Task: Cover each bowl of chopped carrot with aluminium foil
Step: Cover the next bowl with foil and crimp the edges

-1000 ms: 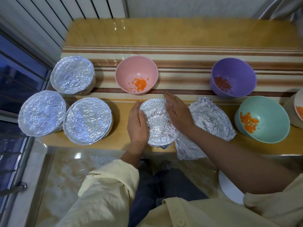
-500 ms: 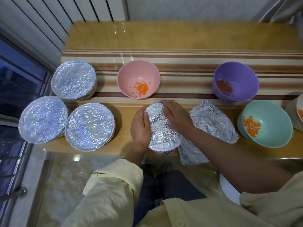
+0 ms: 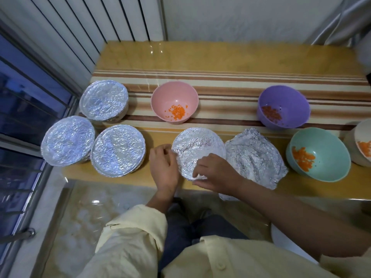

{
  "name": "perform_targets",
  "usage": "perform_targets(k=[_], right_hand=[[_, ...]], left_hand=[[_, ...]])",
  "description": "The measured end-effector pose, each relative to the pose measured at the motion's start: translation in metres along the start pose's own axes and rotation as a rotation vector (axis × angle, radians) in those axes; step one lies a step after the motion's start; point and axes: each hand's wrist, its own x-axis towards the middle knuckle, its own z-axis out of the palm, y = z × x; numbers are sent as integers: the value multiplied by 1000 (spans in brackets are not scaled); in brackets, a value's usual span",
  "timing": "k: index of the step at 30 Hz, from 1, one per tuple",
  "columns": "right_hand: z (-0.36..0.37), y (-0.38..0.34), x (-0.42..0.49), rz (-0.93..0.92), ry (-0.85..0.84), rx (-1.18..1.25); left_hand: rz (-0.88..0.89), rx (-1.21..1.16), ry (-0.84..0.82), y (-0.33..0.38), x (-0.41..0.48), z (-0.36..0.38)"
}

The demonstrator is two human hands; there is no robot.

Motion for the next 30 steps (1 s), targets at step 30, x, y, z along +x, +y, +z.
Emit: perform_targets(k=[30], right_hand=[[5, -26, 3, 3, -66, -267]], left_hand=[[-729, -199, -98, 16, -54, -6]])
